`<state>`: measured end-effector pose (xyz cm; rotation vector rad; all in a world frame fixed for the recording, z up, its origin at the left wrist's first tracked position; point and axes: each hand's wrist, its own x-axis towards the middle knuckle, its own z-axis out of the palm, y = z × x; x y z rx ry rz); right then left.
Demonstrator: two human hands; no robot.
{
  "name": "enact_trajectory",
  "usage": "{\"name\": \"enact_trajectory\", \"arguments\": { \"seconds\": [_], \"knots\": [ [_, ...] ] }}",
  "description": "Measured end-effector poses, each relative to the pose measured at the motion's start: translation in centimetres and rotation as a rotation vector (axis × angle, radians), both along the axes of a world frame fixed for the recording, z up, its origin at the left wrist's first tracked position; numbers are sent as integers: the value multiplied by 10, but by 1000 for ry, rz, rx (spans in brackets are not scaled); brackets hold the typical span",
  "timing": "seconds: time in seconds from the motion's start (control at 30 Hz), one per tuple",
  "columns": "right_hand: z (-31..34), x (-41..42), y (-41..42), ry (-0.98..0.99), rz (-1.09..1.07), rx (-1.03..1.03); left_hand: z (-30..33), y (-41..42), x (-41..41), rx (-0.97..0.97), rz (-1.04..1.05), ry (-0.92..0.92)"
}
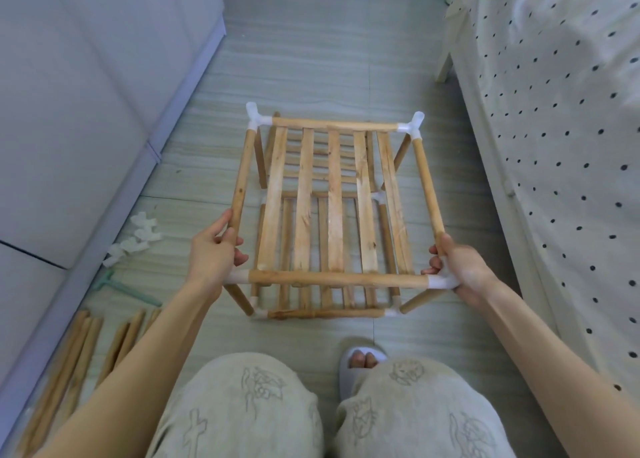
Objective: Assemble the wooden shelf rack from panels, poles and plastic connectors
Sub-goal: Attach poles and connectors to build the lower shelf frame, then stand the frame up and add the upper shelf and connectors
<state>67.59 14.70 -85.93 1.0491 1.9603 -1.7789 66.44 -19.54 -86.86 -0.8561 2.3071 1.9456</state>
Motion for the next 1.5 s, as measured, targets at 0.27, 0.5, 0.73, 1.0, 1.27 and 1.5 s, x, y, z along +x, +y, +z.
{"name": "enact_trajectory", "arguments": {
  "seconds": [0.27, 0.5, 0.73, 1.0, 1.27, 1.5],
  "knots": [
    [14, 4, -20, 129, 167, 657, 5, -6, -27, -104, -46, 41],
    [29, 8, -54, 49, 707, 1092, 5, -11, -27, -456, -177, 76],
    [29, -4, -114, 161, 1007, 916, 18, -36, 18, -467, -400, 112],
    [63, -29, -233, 544, 1321, 853, -14, -101, 73, -405, -423, 54],
    [18, -39, -368, 723, 1632, 910, -114, -192, 134, -486, -313, -253],
    [-130, 4, -402, 251, 1850, 732, -171, -267, 170, -649, -125, -644]
  ]
}}
